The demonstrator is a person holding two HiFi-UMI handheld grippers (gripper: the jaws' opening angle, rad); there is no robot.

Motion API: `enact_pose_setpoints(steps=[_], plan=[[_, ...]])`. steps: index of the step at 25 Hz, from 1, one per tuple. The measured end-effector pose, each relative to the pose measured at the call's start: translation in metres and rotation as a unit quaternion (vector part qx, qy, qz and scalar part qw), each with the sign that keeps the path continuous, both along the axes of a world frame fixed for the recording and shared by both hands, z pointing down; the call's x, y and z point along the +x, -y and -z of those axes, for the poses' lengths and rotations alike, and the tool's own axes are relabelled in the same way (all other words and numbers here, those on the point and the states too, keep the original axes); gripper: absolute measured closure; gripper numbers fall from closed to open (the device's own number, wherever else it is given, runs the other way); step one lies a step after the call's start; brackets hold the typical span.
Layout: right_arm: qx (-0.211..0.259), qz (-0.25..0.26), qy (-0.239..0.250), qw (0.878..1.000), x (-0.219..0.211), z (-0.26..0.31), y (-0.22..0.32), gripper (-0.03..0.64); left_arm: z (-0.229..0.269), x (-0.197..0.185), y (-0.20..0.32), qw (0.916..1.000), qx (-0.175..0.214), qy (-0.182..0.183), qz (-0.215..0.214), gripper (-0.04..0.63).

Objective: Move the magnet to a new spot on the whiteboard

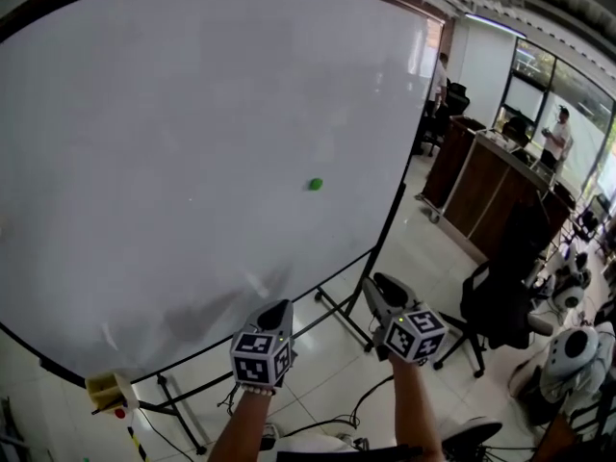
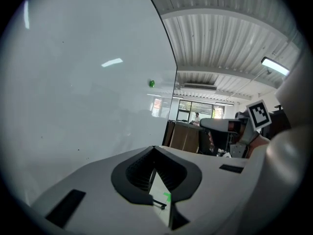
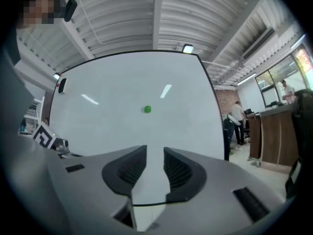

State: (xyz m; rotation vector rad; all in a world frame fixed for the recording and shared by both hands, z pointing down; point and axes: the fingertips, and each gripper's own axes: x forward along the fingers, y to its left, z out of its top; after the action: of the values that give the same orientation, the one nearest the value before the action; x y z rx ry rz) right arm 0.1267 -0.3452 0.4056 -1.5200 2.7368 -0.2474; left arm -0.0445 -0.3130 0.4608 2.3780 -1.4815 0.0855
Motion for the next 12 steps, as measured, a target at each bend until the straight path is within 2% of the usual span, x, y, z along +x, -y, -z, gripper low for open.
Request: enact_pose_setpoints(steps=[4, 12], plan=[[0.044, 0.034, -0.032, 0.998, -0.032, 0.042, 0.035, 0.409, -0.001, -0.004, -0.001, 0.9999, -0.001, -0.004, 0.015, 0.604], [0.101, 0.057, -0.062, 0.991, -0.078, 0.102, 0.093, 0.391, 0.003, -0.023, 0.0, 0.999, 0.001, 0.0, 0.044, 0.604]])
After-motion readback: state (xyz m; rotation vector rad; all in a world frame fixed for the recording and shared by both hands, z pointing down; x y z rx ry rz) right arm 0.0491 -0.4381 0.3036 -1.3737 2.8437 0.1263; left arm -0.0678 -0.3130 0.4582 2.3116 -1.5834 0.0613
